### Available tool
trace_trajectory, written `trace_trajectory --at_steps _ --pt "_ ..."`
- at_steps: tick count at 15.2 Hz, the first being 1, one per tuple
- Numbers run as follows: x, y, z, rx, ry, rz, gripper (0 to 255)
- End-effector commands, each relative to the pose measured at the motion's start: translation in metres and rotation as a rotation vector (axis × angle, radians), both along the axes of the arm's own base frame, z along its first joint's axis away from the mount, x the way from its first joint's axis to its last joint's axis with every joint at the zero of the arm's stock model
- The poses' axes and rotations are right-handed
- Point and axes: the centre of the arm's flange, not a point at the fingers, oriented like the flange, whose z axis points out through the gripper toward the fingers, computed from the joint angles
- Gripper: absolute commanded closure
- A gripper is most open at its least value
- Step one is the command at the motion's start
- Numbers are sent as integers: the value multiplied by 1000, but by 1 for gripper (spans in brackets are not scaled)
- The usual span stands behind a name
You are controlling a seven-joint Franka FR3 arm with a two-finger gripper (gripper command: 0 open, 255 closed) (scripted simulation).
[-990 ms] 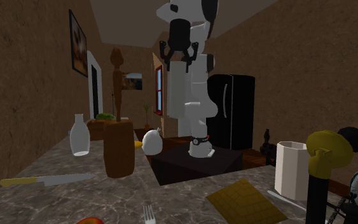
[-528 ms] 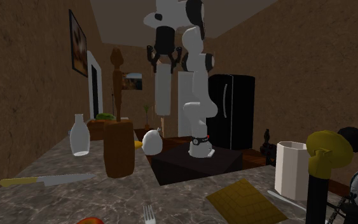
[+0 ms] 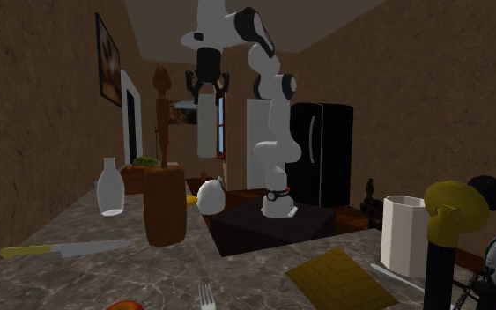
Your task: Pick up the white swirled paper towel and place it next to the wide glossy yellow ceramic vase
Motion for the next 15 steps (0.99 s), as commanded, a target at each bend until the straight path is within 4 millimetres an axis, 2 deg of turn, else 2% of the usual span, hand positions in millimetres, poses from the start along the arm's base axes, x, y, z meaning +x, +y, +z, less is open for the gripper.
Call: trace_trajectory --at_steps 1,15 --pt "-8 -28 1 0 0 1 255" --pt "-47 -208 1 0 0 1 255"
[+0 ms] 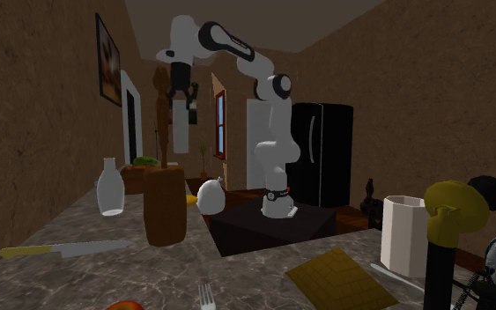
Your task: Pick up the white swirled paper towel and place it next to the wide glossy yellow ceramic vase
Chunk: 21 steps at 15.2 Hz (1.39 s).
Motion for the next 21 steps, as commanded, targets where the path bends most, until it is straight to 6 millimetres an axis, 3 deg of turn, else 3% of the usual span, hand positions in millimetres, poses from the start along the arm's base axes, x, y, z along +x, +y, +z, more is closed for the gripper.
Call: trace_trajectory --at_steps 1,21 --pt "-6 -25 -1 0 0 1 255" --pt "-62 -283 0 0 0 1 255"
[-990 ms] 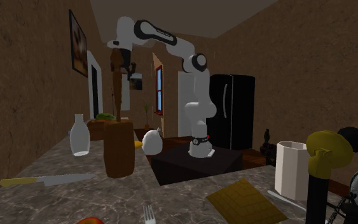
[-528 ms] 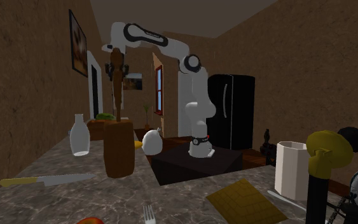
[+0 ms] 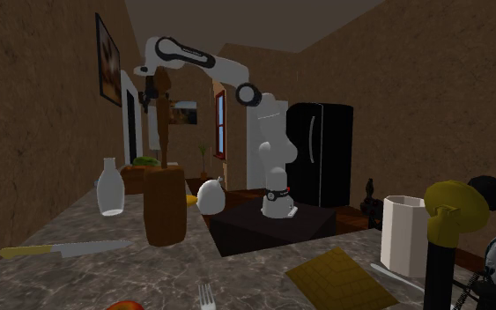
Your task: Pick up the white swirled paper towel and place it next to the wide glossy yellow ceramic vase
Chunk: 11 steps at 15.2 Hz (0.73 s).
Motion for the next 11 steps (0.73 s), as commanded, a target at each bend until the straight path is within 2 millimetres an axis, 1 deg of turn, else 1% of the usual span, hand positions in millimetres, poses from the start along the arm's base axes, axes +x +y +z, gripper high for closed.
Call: trace_trajectory --at_steps 1,11 --pt "-3 -12 -6 0 0 3 255" --pt "-3 -12 -59 0 0 3 255"
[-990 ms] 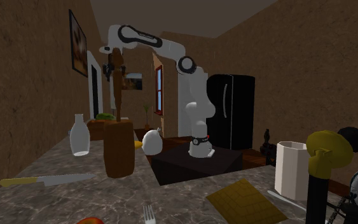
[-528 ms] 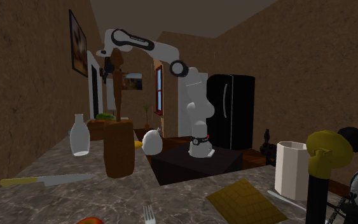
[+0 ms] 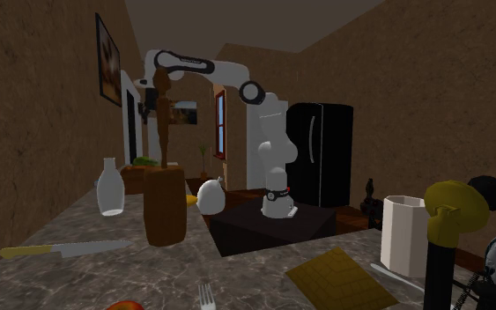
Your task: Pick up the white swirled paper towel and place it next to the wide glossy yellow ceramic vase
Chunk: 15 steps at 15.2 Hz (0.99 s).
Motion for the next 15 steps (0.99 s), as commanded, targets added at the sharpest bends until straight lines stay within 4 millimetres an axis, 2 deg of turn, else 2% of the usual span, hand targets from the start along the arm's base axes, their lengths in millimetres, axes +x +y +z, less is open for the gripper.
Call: trace_trajectory --at_steps 1,15 --pt "0 0 -11 0 0 0 255" --pt "0 0 -85 0 0 0 255"
